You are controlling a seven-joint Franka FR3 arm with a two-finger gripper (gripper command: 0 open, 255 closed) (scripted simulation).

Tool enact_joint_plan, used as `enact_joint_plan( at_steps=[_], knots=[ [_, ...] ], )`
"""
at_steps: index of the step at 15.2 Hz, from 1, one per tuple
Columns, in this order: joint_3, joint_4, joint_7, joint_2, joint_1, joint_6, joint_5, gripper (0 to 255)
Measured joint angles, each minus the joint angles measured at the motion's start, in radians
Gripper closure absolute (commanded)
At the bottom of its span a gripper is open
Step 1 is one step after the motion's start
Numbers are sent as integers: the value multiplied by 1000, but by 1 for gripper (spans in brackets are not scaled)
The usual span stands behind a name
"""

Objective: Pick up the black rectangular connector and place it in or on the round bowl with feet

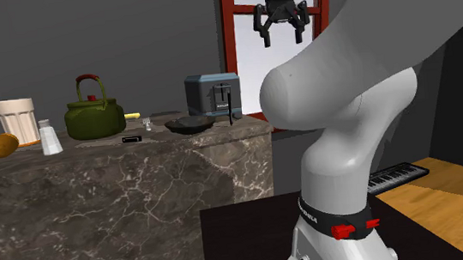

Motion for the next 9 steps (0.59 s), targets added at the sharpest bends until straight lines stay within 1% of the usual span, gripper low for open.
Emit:
enact_joint_plan(
  at_steps=[3,9],
  knots=[
    [21,-10,22,15,10,23,18,0],
    [119,-35,124,97,55,125,96,0]
  ],
)
